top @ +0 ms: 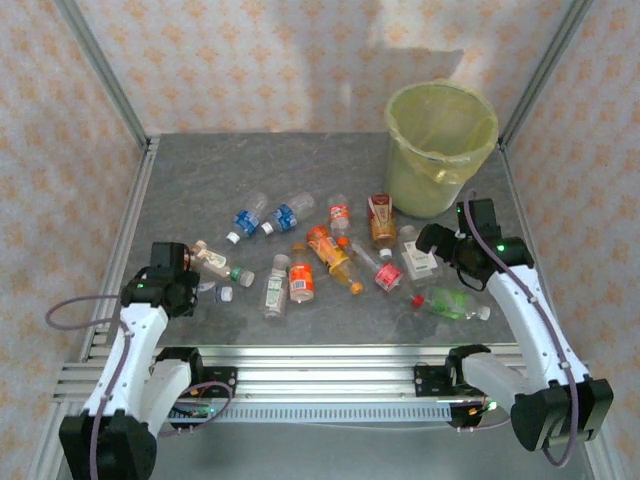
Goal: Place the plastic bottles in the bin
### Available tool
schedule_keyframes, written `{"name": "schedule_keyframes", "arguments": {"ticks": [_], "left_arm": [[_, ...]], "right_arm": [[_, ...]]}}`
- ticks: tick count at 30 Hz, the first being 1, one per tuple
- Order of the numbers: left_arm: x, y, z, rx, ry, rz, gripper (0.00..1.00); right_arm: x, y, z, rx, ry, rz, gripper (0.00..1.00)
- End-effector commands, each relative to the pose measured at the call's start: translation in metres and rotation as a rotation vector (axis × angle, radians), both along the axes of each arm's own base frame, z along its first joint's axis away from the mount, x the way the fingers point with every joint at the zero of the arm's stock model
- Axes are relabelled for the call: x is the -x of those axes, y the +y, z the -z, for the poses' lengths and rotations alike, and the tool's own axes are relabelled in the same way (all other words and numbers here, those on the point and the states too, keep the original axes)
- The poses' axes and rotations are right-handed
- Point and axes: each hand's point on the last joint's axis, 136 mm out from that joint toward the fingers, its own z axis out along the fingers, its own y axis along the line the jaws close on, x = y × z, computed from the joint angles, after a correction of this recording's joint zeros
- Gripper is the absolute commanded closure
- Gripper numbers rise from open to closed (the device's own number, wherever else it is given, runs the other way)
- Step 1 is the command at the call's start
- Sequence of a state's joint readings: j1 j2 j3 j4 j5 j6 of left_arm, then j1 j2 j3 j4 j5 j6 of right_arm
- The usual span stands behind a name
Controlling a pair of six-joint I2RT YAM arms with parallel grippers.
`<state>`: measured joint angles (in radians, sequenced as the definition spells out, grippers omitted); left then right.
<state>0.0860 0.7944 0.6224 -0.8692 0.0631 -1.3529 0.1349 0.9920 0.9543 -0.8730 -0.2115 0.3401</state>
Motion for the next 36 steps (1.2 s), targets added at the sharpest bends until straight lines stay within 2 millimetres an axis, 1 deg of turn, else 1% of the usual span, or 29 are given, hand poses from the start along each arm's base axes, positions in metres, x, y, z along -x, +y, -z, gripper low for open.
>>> {"name": "schedule_keyframes", "arguments": {"ticks": [1, 3, 6, 8, 9, 12, 14, 15, 17, 22, 23, 25, 27, 28, 29, 32, 34, 36], "left_arm": [[-0.001, 0.004, -0.04, -0.049, -0.055, 0.029, 0.48], [-0.01, 0.003, -0.059, -0.07, -0.102, 0.061, 0.49], [-0.032, -0.005, -0.086, -0.104, -0.185, 0.143, 0.49], [-0.055, -0.018, -0.105, -0.133, -0.245, 0.226, 0.49], [-0.065, -0.023, -0.111, -0.143, -0.263, 0.257, 0.49], [-0.103, -0.05, -0.128, -0.16, -0.328, 0.369, 0.49], [-0.131, -0.073, -0.139, -0.158, -0.374, 0.46, 0.49], [-0.142, -0.083, -0.144, -0.162, -0.386, 0.5, 0.49], [-0.166, -0.109, -0.16, -0.178, -0.409, 0.61, 0.49], [-0.207, -0.162, -0.188, -0.167, -0.459, 0.807, 0.49], [-0.213, -0.172, -0.193, -0.153, -0.471, 0.836, 0.49], [-0.22, -0.19, -0.2, -0.132, -0.491, 0.885, 0.49], [-0.222, -0.206, -0.203, -0.105, -0.497, 0.937, 0.49], [-0.222, -0.214, -0.204, -0.086, -0.501, 0.965, 0.49], [-0.222, -0.221, -0.203, -0.065, -0.496, 0.99, 0.49], [-0.221, -0.236, -0.201, -0.014, -0.497, 1.038, 0.49], [-0.219, -0.24, -0.2, -0.004, -0.496, 1.052, 0.49], [-0.216, -0.242, -0.201, 0.007, -0.498, 1.06, 0.49]], "right_arm": [[-0.008, 0.015, -0.033, -0.079, -0.124, -0.05, 0.01], [-0.009, 0.022, -0.041, -0.114, -0.158, -0.068, 0.01], [-0.009, 0.034, -0.054, -0.155, -0.215, -0.109, 0.01], [-0.009, 0.047, -0.065, -0.166, -0.264, -0.152, 0.01], [-0.01, 0.053, -0.07, -0.172, -0.288, -0.174, 0.01], [-0.014, 0.082, -0.089, -0.201, -0.37, -0.26, 0.01], [-0.016, 0.108, -0.103, -0.237, -0.423, -0.334, 0.01], [-0.016, 0.118, -0.108, -0.251, -0.439, -0.365, 0.01], [-0.018, 0.145, -0.121, -0.293, -0.48, -0.437, 0.01], [-0.015, 0.206, -0.148, -0.399, -0.548, -0.611, 0.01], [-0.014, 0.218, -0.153, -0.405, -0.561, -0.643, 0.01], [-0.015, 0.235, -0.155, -0.397, -0.567, -0.689, 0.01], [-0.019, 0.247, -0.158, -0.362, -0.578, -0.722, 0.01], [-0.024, 0.254, -0.153, -0.336, -0.572, -0.734, 0.01], [-0.028, 0.259, -0.153, -0.32, -0.576, -0.744, 0.01], [-0.037, 0.274, -0.157, -0.302, -0.605, -0.777, 0.01], [-0.042, 0.282, -0.157, -0.291, -0.619, -0.794, 0.01], [-0.047, 0.289, -0.155, -0.276, -0.615, -0.805, 0.04]]}}
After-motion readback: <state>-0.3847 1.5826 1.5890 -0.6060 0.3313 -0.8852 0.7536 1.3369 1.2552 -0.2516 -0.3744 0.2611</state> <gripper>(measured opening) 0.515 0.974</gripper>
